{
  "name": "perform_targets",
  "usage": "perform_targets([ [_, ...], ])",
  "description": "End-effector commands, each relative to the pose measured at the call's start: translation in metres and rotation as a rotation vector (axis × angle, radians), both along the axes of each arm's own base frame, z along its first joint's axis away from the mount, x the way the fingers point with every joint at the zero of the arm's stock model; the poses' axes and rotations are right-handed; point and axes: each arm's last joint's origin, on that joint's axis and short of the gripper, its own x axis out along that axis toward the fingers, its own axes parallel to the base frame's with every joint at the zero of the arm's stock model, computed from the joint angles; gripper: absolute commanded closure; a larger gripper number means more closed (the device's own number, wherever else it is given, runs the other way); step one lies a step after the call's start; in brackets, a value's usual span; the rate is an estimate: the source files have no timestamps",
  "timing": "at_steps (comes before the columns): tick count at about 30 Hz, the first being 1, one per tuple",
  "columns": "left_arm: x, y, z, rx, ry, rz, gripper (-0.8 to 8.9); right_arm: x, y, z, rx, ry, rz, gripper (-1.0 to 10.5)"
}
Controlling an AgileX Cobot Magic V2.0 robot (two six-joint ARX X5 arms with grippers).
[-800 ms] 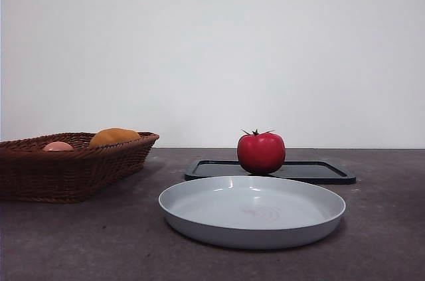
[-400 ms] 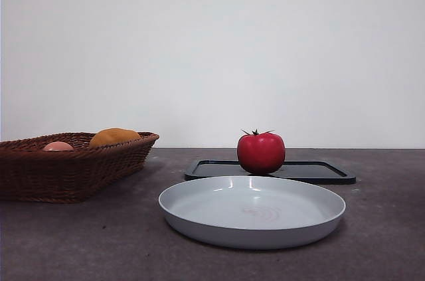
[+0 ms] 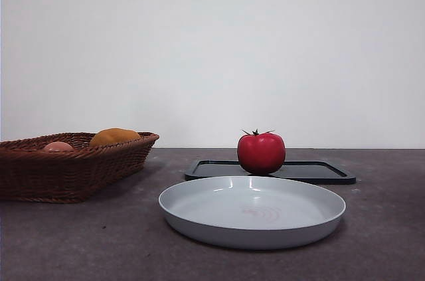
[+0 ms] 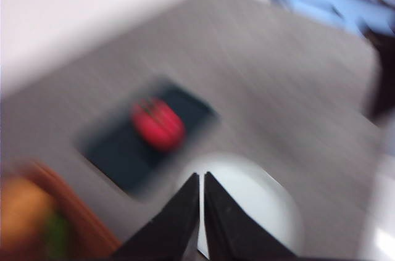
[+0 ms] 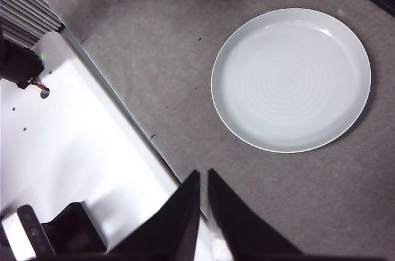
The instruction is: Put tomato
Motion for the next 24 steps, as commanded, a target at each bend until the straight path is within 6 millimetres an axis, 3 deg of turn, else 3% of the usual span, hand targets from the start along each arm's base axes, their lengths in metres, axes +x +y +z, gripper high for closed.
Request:
perform_targets([
  [1,-0.004,0.013,0.005,-0.044,-0.247,0.078,8.04,0.001,0.002,0.003,0.01,-0.007,0.006,9.3],
  [7,-0.021,0.038,-0.03,-0.078,-0.47,0.421,8.04,0.001,0.002,0.003,0.01,-0.007,0.006,9.3],
  [14,-0.04,0.051,-0.095,-0.058,-0.475,0.76,8.05,0.001,0.002,0.003,0.01,-0.007,0.006,9.3],
  [24,-0.045,0.053,-0.185,-0.076,-0.345,0.841,8.05,0.001,0.002,0.003,0.01,-0.007,0.006,9.3],
])
